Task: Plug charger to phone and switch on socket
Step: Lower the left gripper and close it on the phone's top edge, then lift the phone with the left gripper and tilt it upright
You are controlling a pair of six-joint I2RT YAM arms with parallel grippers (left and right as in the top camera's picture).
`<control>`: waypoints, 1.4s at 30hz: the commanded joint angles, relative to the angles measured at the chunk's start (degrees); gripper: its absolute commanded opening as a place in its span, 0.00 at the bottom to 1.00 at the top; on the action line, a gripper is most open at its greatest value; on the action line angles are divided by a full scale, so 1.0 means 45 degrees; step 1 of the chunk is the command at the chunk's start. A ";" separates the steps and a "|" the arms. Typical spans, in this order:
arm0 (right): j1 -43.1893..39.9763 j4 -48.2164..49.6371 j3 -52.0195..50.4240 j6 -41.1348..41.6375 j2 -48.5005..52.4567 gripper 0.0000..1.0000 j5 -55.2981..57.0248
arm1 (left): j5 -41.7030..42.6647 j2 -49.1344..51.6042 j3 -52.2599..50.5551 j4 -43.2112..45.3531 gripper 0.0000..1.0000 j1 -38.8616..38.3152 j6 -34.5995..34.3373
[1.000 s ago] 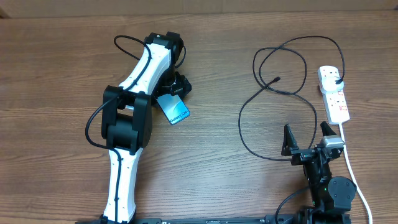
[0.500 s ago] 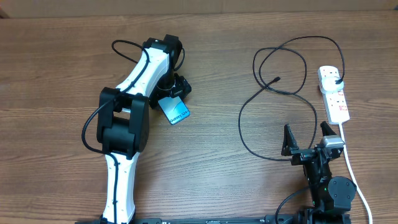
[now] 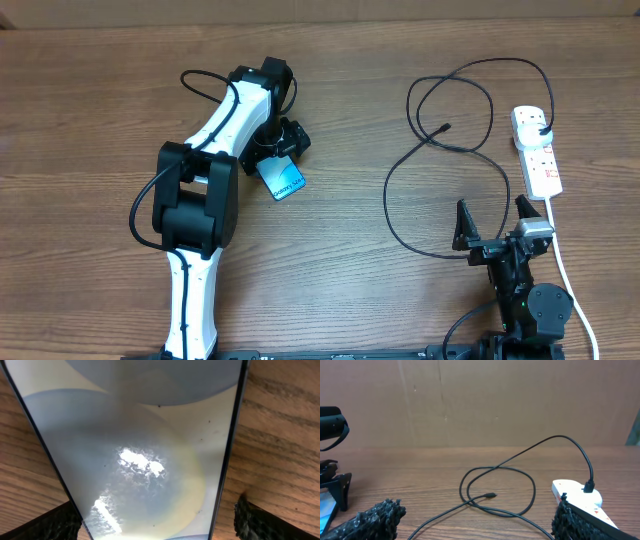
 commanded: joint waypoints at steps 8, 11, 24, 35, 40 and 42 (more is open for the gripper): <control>0.0049 0.0073 -0.0136 -0.0063 -0.0126 1.00 -0.0068 | -0.0340 0.1418 -0.0806 0.0787 0.88 -0.0126 0.0699; 0.0049 0.0068 -0.0136 -0.0063 -0.0126 1.00 -0.0063 | -0.0384 0.1418 -0.0806 0.0879 0.85 -0.0126 0.1156; 0.0049 0.0068 -0.0136 -0.0063 -0.0126 1.00 -0.0063 | -0.0374 0.1418 -0.0806 0.1413 0.95 -0.0126 0.3181; 0.0049 0.0068 -0.0136 -0.0063 -0.0126 1.00 -0.0063 | 0.0019 0.1418 -0.0806 0.1336 0.99 -0.0126 0.1632; 0.0049 0.0068 -0.0136 -0.0063 -0.0126 1.00 -0.0063 | 0.0034 0.1418 -0.0806 0.1195 1.00 -0.0126 0.1637; 0.0049 0.0068 -0.0136 -0.0063 -0.0126 1.00 -0.0063 | 0.0010 0.1418 -0.0806 0.1146 1.00 -0.0126 0.1744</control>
